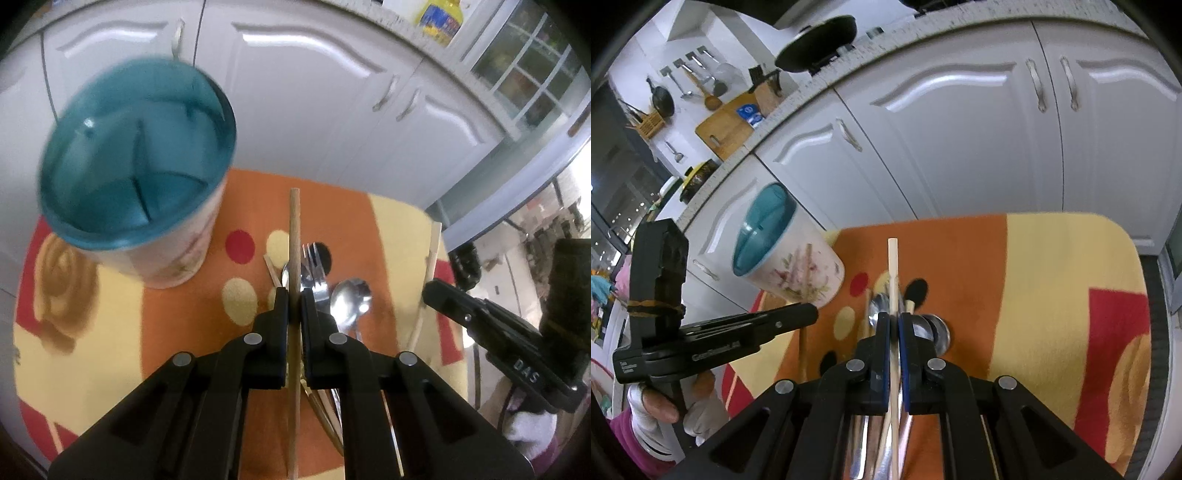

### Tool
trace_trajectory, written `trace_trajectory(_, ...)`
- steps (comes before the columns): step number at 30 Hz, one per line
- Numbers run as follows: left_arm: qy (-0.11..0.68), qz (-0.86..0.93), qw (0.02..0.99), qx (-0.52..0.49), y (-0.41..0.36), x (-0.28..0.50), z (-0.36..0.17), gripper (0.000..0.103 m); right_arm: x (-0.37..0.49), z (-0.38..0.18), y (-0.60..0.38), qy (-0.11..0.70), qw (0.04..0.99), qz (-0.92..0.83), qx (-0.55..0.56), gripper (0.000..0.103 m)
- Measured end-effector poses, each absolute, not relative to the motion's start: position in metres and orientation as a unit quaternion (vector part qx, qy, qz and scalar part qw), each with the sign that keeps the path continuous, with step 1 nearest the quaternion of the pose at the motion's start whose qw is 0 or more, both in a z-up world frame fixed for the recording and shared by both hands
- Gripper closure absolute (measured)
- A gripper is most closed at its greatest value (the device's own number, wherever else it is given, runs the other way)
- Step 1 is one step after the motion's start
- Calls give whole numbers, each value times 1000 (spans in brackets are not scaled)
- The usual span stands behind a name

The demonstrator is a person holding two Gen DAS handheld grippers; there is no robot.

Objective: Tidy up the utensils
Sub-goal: 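Lift both chopsticks over the teal-lidded holder and open both tools to drop them in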

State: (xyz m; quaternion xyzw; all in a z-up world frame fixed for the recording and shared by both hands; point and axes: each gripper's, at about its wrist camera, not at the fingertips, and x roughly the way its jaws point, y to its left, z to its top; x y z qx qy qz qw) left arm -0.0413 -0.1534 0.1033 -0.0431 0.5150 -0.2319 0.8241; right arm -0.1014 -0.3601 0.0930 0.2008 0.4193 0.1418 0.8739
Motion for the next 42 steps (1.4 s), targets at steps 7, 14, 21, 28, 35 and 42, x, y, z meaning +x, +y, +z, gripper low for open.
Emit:
trace_trajectory(7,478,-245,840,-73,-129,-45,151,98,-101,132,-346,392,889,156,179,99)
trace_trajectory(14,429,-261,859,-100,-101,-41,214,98,-89,182,-325,356,902,185,157,99)
trace_trajectory(21,391,-257,876,-113,-70,-21,270,98,-64,247,-296,308,920,212,116,99)
trace_trajectory(28,367,-213,901,-95,-49,7,292,98,-28,282,-260,274,934,214,82,99)
trace_trajectory(35,382,-154,909,-58,-37,30,262,98,13,253,-222,293,934,202,36,99)
trace_trajectory(42,434,-136,889,-44,-44,47,202,98,47,188,-210,373,904,203,43,99)
